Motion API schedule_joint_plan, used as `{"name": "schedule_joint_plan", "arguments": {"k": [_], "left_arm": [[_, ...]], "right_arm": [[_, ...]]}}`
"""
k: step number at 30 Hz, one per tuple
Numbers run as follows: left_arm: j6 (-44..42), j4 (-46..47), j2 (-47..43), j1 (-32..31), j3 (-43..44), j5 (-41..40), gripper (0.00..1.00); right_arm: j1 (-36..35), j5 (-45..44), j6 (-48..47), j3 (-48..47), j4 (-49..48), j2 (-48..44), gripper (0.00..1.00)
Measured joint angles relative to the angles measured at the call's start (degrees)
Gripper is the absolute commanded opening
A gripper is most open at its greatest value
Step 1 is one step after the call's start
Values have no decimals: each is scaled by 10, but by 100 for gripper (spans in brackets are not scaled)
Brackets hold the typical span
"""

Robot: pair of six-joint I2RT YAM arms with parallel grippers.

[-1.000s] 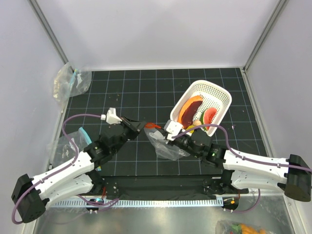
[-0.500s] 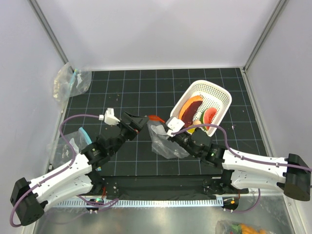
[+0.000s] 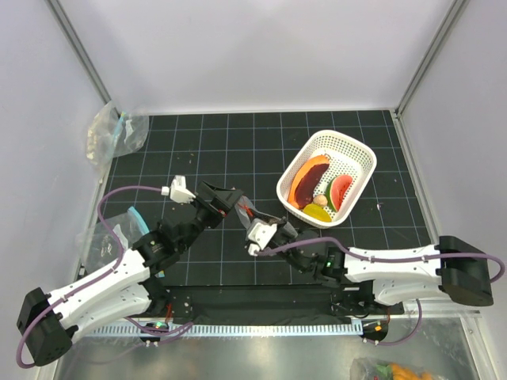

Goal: Place the food in the zip-top bag and seal the zipper
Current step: Open the zipper of the food storage bag.

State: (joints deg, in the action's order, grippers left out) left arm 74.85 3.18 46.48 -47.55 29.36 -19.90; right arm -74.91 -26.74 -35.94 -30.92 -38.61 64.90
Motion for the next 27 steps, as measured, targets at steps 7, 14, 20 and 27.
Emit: {"name": "schedule_joint_plan", "arguments": {"k": [7,14,20,27], "left_arm": [[9,0,0,0,0,0,77],[14,0,-1,0,-1,0,68],[12,0,14,0,-1,2,63],[11,-6,42,0,0,7,64]], "right_arm": [[-21,-42,-52,0,-41,36,1],[-21,-56,-63,10,-67,23,2],[-21,-61,-66,10,-72,18,2],[-21,-60,-66,12,-70,14,3]]}}
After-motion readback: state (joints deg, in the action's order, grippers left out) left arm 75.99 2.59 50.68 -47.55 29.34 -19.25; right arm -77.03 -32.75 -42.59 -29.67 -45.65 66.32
